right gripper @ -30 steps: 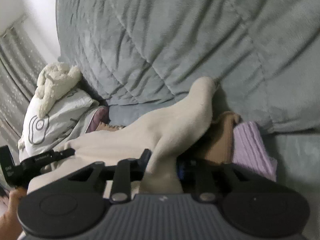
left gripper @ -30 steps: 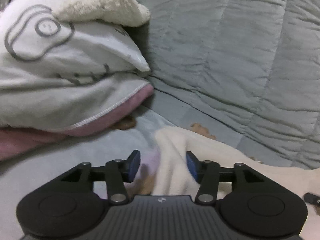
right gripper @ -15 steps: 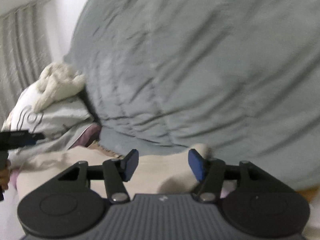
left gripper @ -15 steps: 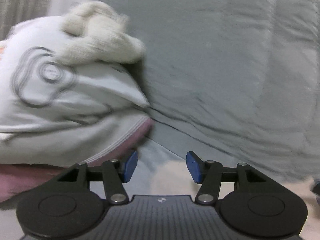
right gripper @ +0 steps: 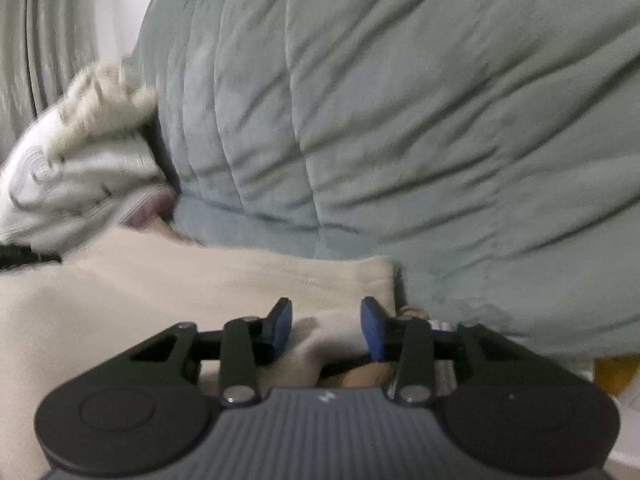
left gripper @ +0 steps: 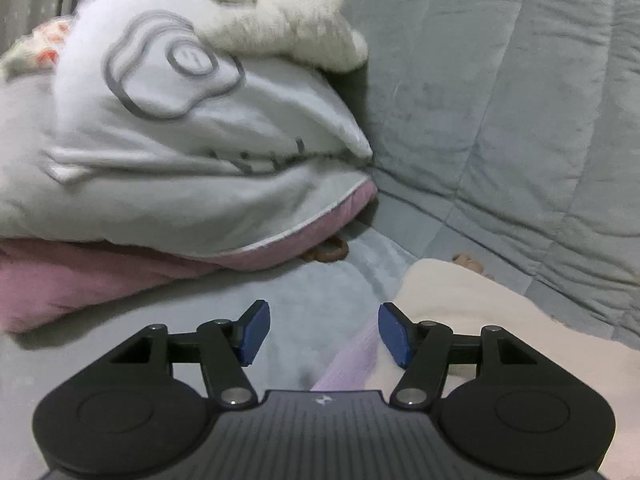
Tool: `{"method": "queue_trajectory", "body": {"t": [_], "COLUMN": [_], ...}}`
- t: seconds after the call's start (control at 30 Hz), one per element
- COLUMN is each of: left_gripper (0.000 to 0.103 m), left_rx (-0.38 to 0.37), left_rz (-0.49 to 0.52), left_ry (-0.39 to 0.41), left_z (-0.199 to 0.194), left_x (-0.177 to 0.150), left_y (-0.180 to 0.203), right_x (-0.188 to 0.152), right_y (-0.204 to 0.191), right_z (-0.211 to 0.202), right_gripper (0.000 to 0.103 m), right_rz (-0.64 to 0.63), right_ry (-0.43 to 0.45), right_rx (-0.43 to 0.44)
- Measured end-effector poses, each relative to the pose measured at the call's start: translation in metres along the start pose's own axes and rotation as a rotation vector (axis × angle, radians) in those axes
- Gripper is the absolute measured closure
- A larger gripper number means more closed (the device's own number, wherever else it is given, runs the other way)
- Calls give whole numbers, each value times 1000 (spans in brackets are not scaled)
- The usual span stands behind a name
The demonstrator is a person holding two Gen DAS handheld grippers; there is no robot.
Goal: Fold clothes
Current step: 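Lower the cream bundle onto the tan and lilac stack with both grippers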
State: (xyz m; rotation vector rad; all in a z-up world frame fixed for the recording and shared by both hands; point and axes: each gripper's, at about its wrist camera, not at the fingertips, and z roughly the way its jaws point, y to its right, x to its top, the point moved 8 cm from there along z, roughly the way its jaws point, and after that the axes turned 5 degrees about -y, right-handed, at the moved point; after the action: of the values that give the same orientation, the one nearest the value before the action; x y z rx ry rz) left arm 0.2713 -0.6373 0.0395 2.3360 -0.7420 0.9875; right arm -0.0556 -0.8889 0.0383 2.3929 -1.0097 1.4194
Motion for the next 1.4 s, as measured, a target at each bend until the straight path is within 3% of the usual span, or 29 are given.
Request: {"method": "queue_trajectory", "body": {"t": [0.23,0.43,0.6,0.8,0.87,0.93,0.97,1.0,1.2,1.27,1.4], "left_gripper": [43,43,43,44,51,74,80,93,94,93,87], "left_rx": [-109,-160,-169,-209,-214,-220,-215,-205,-132,-62,5], "left_rz": [-265,-434,-528,-624,-646,-672,-675,-660,-533,-479,-403], "left_ry": [-100,-144,-130,-128,-121,-108,-91,-65,35,-6,-61], "left_z": [-41,-49,-48,-34,-30,-27,-28,-30,-42,-30,-10], "left_x": [-29,-49,-59,-59,-57,-54,-51,-45,-22,-31,-48], "left_y": [-22,-24,-30,-27,-25,-24,-23,-22,-10,-13,-17], "right_x": [-13,-25,-46,-64,-72,-75,-76,-76,-74,-75,-83], "right_y": [-13,-33,-62,-76,-83,-86,-88,-90,-98,-99,-101], "right_z": [-87,-138,-133,-122,-119,-117,-116,-119,-134,-132,-122], "right_gripper": [66,68,71,74,83,87,90,92,96,96,95], "right_rz": [-139,-298,-480,-599,-683,-722,-743,-752,-748,-752,-749], "right_ry": [89,90,27,6,16,20,22,29,46,34,-1], "right_rx": [93,173,190,153,109,82,68,61,62,65,78]}}
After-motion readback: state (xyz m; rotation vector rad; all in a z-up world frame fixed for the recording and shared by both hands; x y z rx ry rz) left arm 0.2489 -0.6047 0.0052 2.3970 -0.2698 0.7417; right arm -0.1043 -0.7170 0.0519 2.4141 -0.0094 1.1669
